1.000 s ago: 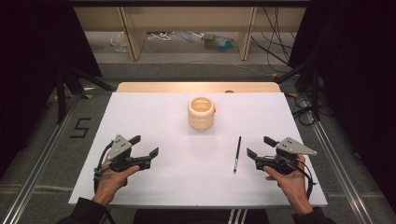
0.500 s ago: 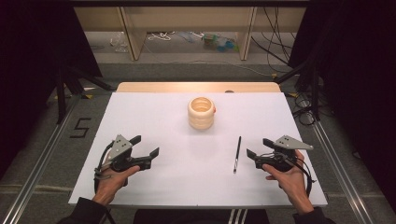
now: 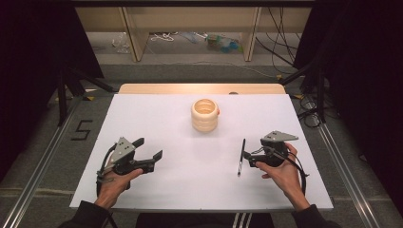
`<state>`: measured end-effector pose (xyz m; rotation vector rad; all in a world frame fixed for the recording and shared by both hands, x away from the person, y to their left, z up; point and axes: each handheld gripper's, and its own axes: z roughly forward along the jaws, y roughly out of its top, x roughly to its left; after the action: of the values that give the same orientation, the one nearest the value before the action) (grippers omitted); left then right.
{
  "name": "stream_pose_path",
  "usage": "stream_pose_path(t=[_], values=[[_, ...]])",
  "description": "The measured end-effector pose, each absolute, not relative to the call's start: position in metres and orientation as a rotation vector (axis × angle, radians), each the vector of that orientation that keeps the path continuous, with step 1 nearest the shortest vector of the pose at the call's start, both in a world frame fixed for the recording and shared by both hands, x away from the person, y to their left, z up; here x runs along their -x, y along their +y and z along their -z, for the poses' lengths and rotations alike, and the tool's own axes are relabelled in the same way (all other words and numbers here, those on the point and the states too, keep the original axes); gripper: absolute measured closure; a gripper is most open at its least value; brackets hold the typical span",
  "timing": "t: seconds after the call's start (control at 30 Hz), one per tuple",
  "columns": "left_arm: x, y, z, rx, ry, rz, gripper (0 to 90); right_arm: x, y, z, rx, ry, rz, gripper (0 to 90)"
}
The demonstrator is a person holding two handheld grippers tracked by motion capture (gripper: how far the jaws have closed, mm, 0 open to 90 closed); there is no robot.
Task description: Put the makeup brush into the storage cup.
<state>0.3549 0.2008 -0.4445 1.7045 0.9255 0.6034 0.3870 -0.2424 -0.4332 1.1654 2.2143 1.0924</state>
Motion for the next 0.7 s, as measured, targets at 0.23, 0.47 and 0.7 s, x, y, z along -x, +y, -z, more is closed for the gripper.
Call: stream_pose_path(t=[0.23, 0.47, 0.7], values=[[-0.355, 0.200, 0.445, -1.704, 0.927, -0.597, 15.7, -0.397, -0.231, 0.435, -1.224, 2.290, -1.008, 16.2], [-0.356, 0.200, 0.445, -1.706, 0.921, -0.597, 15.8, -0.414, -0.221, 0.439, -1.196, 2.370, -0.890, 16.5], [-0.356, 0.200, 0.445, -1.706, 0.919, -0.597, 15.8, -0.426, -0.215, 0.440, -1.240, 2.441, -0.794, 17.8]])
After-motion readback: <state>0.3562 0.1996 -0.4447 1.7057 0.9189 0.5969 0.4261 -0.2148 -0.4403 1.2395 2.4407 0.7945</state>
